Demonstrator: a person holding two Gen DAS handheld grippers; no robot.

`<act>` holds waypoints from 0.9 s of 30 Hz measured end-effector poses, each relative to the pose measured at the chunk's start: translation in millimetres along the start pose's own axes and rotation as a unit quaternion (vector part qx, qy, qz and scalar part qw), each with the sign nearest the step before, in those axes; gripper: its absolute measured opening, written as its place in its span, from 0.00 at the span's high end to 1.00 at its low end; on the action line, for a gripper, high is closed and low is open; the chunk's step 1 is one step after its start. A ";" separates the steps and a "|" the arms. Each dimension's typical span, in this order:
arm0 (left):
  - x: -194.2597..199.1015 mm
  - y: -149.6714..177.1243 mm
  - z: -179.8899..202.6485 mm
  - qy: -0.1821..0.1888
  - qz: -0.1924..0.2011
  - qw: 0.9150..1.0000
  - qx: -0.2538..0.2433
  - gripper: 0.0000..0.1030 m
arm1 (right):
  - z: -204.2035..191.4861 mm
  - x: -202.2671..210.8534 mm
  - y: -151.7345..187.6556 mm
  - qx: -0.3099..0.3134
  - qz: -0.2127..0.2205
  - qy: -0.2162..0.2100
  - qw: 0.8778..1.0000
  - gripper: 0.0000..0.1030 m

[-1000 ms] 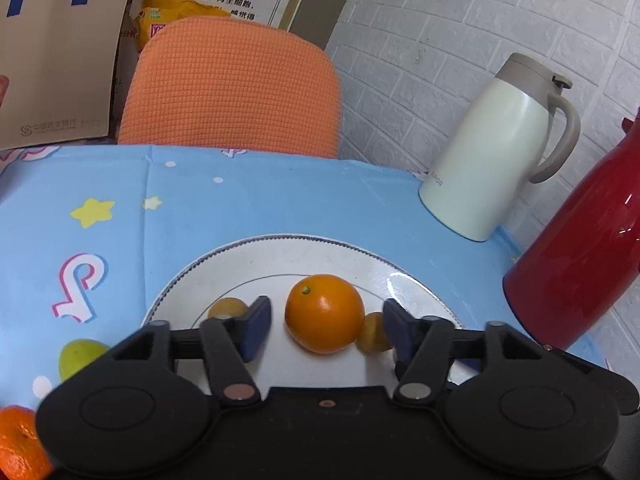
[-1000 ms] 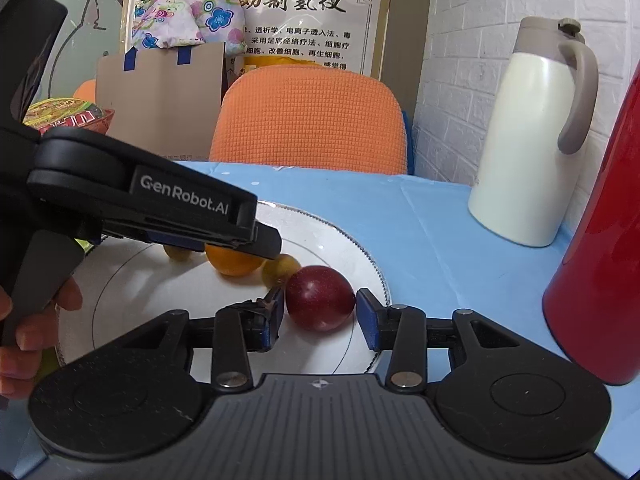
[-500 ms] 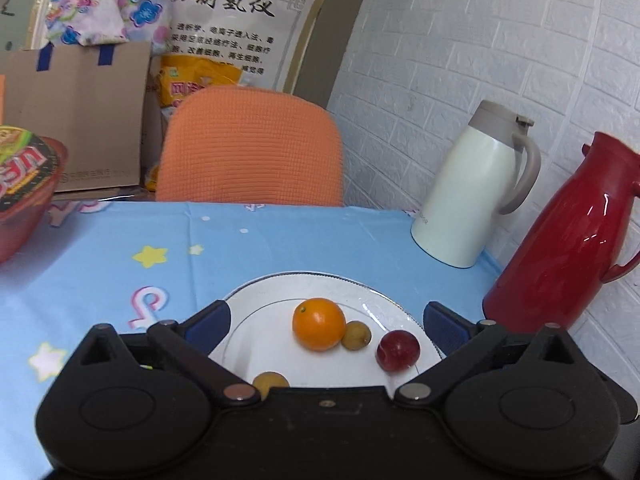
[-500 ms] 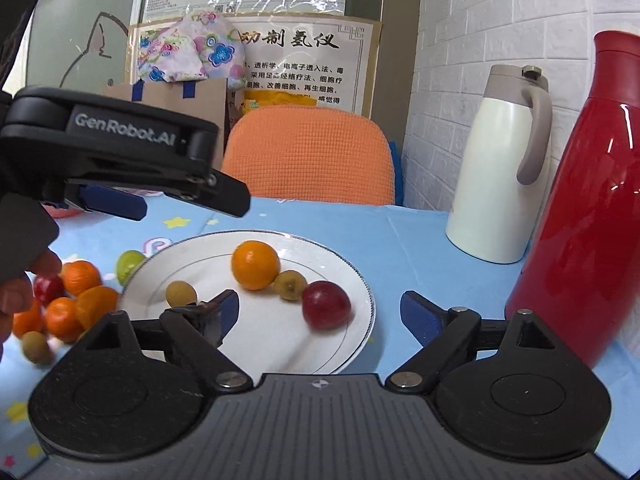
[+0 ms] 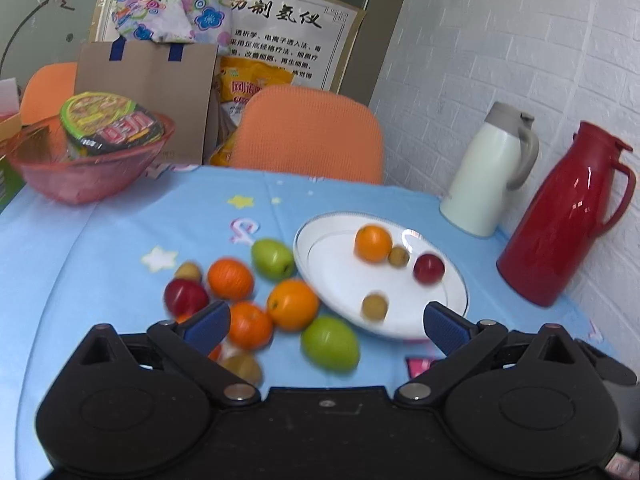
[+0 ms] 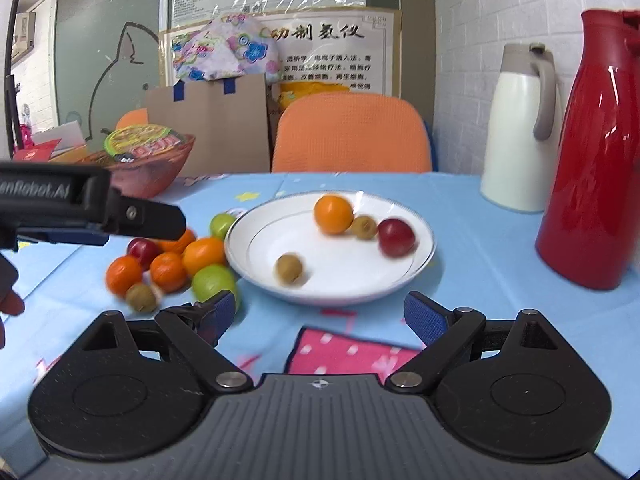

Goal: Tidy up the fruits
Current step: 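Withdraw both open tools from the plate toward the fruit cluster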

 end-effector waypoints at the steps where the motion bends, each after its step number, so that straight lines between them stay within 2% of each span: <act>1: 2.7 6.6 -3.2 -0.004 -0.005 1.000 0.002 0.00 | -2.7 -0.4 3.6 0.000 -0.006 -0.003 1.000 0.00; 8: 18.6 43.4 -34.3 -0.029 -0.034 0.999 0.025 0.00 | -25.4 -4.0 24.6 -0.003 -0.044 -0.027 0.999 0.00; 14: 31.6 55.7 -63.4 -0.044 -0.026 0.997 0.063 0.00 | -42.2 -1.5 28.9 0.007 -0.050 -0.046 0.998 0.00; 18: 42.4 56.0 -77.2 -0.044 -0.016 0.996 0.074 0.00 | -51.0 -0.5 26.0 0.012 -0.044 -0.056 0.997 0.00; 27: 47.6 52.9 -90.1 -0.018 -0.011 0.997 0.075 0.00 | -60.0 -26.2 11.1 0.005 -0.046 -0.040 0.998 0.00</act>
Point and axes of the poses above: each gripper's, at about its wrist camera, not at the fingertips, and x roughly against the way its jaws point, z to its right, y to its underside, the point moved 2 cm from there along -x, roughly the way its jaws point
